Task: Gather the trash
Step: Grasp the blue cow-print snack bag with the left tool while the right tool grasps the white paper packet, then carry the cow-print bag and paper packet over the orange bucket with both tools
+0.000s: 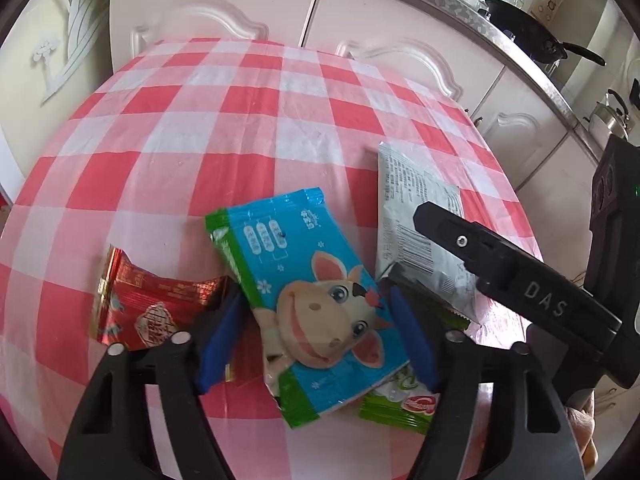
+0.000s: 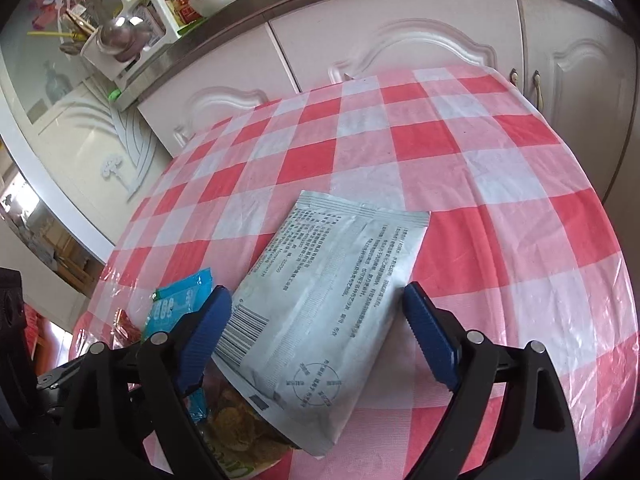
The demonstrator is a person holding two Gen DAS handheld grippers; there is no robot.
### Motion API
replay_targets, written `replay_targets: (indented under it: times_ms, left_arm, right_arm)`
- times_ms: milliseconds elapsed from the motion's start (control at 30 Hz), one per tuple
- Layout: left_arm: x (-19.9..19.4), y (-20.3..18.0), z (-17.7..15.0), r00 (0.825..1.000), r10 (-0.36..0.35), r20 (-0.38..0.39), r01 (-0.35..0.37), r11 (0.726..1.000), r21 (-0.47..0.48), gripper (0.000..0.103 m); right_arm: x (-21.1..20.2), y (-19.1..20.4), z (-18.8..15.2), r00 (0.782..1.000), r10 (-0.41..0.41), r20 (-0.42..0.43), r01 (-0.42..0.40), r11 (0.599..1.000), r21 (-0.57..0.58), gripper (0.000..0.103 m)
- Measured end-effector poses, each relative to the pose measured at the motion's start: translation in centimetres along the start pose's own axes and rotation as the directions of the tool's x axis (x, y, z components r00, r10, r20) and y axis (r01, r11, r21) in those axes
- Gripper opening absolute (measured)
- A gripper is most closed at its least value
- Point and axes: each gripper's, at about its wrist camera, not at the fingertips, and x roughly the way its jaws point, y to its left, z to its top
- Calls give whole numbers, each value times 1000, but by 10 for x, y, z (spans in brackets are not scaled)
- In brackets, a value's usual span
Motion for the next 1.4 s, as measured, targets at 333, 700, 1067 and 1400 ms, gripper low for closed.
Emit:
replay_targets:
  times_ms: [333,700,1067,1400]
  left_arm:
    - [-7,16,2,1000,6,28,-5,1000,-7,57]
    - [-27,26,11,994,0,108,1,1000,-6,55]
    - [-44,31,15,987,9,161,-10,1000,6,54]
    - [-66,42,17,975,35,218,-38,999,8,54]
  right_arm:
    - [19,24,5,996,-81,-39,76,991,-106,99]
    - [37,41,10,981,-178,-73,159,963,-217,99]
    - [39,46,11,981,-179,-75,151,947,-285,89]
    - [33,44,12,988,-146,-42,130,953,-274,74]
